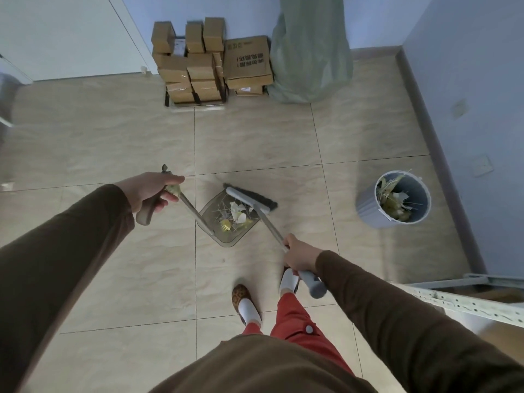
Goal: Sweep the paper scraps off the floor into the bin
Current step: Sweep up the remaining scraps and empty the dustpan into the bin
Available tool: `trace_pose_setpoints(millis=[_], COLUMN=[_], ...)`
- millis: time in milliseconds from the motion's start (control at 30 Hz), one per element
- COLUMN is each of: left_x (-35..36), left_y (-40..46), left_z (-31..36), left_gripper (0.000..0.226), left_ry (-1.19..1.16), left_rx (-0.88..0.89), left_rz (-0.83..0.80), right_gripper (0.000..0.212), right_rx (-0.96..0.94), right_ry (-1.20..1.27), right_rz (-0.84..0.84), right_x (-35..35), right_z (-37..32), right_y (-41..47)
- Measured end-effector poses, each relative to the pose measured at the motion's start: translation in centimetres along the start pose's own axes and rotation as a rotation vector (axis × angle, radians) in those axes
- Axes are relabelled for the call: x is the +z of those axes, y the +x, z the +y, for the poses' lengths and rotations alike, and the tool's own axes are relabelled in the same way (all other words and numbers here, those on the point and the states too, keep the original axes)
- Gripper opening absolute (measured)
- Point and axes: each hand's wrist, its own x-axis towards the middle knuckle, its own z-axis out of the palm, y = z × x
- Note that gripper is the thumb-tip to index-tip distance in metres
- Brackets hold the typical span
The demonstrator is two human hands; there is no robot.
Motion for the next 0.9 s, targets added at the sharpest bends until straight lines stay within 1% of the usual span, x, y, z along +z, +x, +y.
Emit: trace_pose_setpoints(millis=[67, 233, 300, 400, 600, 700, 800, 900], left_x=[0.1, -0.1, -0.2, -0.7, -0.3, -0.1, -0.6, -0.7], left_y=[-0.3, -1.3, -1.7, -2.4, -2.5, -2.1, -2.0, -2.1], left_z=[-1.3, -4.8, -5.6, -5.9, -5.8, -5.4, -5.2, -5.1], left_gripper=[0.038, 0.024, 0.022, 0.021, 0.026, 0.025, 0.026, 0.025], left_ry=[0.005, -0.021, -0.045, -0.067, -0.071, -0.048, -0.016, 0.008], left_rx=[0.019, 0.085, 0.097, 0.100, 0.061, 0.029, 0.014, 0.009], left_rz=[0.025, 0.085, 0.112, 0.131, 0.137, 0.138, 0.126, 0.112], right_gripper=[0.046, 0.044, 0.045, 0.047, 0.049, 0.058, 0.072, 0.073], right_rx=[0.004, -0.012, -0.019, -0.040, -0.094, -0.078, -0.034, -0.031], right_ry=[0.009, 0.097, 0.141, 0.111, -0.072, -0.244, -0.438, -0.600], right_rz=[-0.035, -0.010, 0.008, 0.081, 0.174, 0.201, 0.158, 0.123], right_x=[-0.2, -3.1, -4.4, -5.9, -7.7, -6.9, -5.7, -6.1], right_z=[0.8, 4.8, 5.7, 5.3, -0.8, -3.5, -3.3, -0.6], right_y=[-1.6, -7.6, -8.4, -7.0, 2.4, 6.9, 8.7, 7.4])
